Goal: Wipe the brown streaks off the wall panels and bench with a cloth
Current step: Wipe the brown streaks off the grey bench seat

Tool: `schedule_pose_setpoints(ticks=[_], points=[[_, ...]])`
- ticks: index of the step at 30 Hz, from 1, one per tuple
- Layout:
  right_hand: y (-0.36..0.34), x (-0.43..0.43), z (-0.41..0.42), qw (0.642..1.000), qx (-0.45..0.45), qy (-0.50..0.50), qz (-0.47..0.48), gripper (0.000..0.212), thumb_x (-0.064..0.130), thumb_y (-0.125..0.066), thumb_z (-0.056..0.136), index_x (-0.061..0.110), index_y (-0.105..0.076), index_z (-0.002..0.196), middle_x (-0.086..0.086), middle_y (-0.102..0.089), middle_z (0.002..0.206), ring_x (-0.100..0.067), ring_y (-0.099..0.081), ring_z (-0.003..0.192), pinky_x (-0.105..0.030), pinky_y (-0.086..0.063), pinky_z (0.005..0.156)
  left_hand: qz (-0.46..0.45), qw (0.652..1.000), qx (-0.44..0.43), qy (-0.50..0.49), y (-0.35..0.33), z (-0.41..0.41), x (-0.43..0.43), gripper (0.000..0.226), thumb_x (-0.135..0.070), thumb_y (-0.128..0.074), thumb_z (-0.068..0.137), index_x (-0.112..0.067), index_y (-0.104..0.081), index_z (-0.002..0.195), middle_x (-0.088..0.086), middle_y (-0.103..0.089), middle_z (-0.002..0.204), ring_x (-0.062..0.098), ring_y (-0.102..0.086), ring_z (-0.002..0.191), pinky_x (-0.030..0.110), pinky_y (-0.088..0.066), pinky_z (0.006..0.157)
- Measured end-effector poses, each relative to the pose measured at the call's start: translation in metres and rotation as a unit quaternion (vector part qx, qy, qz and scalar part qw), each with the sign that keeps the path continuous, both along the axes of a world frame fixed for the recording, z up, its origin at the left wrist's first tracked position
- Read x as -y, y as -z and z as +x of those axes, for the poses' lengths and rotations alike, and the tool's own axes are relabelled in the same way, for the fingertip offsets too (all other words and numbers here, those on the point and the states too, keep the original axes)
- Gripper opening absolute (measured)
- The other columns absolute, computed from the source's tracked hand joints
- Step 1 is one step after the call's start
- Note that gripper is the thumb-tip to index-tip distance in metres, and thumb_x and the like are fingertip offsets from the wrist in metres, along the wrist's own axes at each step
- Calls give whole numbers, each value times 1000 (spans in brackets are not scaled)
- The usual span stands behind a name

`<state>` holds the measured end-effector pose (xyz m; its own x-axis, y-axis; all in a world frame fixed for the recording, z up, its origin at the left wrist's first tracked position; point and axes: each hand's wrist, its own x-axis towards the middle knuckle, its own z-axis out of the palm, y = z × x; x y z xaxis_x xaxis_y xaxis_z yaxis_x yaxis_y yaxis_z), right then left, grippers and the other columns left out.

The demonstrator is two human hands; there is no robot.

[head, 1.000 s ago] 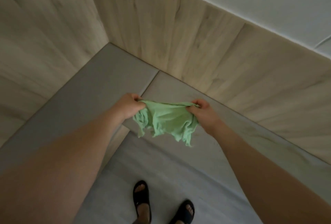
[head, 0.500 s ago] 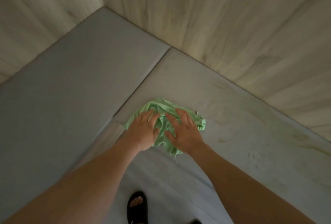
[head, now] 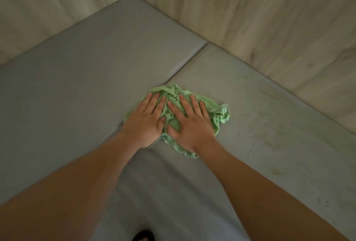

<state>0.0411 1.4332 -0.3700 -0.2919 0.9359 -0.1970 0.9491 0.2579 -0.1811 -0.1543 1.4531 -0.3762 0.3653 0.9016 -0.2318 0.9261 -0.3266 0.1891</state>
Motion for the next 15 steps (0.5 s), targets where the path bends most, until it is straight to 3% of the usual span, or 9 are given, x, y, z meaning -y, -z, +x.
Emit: schedule_pose_setpoints(ticks=[2, 4, 6, 7, 8, 10, 11, 12, 15], points=[[1, -25, 16, 1000, 13, -13, 14, 76, 75, -21, 93, 51, 5, 161, 8, 13, 173, -22, 21, 158, -48, 10, 127, -2, 1000, 0, 1, 1, 21, -25, 68, -45, -13, 107, -15, 11, 163, 6, 15, 172, 21, 17, 158, 39, 3, 129], [1, -44, 37, 1000, 21, 9, 17, 79, 78, -22, 91, 53, 6, 160, 9, 12, 173, -23, 18, 158, -48, 10, 127, -25, 999, 44, -7, -3, 39, -42, 68, -36, -30, 110, -14, 2, 165, 8, 8, 173, 23, 10, 159, 39, 0, 129], [-1, -54, 49, 998, 8, 53, 21, 83, 82, -27, 89, 55, 12, 158, 5, 16, 173, -30, 17, 158, -53, 9, 127, -92, 971, 204, -78, -19, 45, -54, 70, -23, -57, 96, -19, -31, 161, 11, -33, 165, 27, -28, 154, 37, -28, 123], [-3, -55, 48, 998, -4, 52, 26, 86, 84, -30, 87, 57, 14, 156, 4, 20, 172, -35, 16, 158, -57, 9, 126, -122, 933, 310, -134, -30, 43, -55, 68, -17, -64, 82, -22, -49, 148, 8, -56, 146, 27, -50, 138, 34, -44, 109], [-6, -55, 42, 999, -17, 34, 25, 88, 85, -31, 86, 59, 16, 154, 4, 22, 171, -40, 16, 157, -62, 10, 124, -128, 875, 424, -195, -42, 40, -55, 61, -14, -64, 74, -22, -54, 134, 5, -63, 128, 25, -61, 121, 31, -50, 94], [-8, -55, 19, 999, -25, -28, 20, 85, 87, -30, 86, 62, 16, 153, 4, 20, 172, -43, 16, 156, -66, 12, 122, -158, 711, 610, -312, -56, 33, -52, 47, -5, -55, 83, -21, -41, 124, 7, -54, 112, 24, -59, 103, 32, -51, 84], [-6, -57, 7, 998, -14, -58, 17, 81, 88, -27, 86, 64, 14, 152, 5, 15, 173, -42, 16, 156, -66, 12, 121, -162, 665, 643, -344, -55, 30, -51, 41, -2, -51, 87, -21, -38, 121, 8, -50, 105, 24, -58, 96, 35, -53, 84], [-4, -62, -2, 997, -3, -76, 17, 76, 87, -24, 88, 65, 9, 153, 7, 9, 174, -39, 15, 157, -64, 12, 122, -135, 679, 623, -363, -54, 28, -50, 36, -3, -51, 86, -21, -39, 116, 9, -50, 100, 23, -56, 90, 38, -55, 84], [2, -95, -1, 998, 5, -62, 33, 61, 79, -20, 96, 64, -9, 154, 13, -1, 173, -28, 9, 160, -56, 10, 125, 76, 861, 359, -353, -39, 23, -47, 17, -13, -56, 88, -16, -48, 103, 14, -59, 107, 31, -57, 96, 40, -48, 88]])
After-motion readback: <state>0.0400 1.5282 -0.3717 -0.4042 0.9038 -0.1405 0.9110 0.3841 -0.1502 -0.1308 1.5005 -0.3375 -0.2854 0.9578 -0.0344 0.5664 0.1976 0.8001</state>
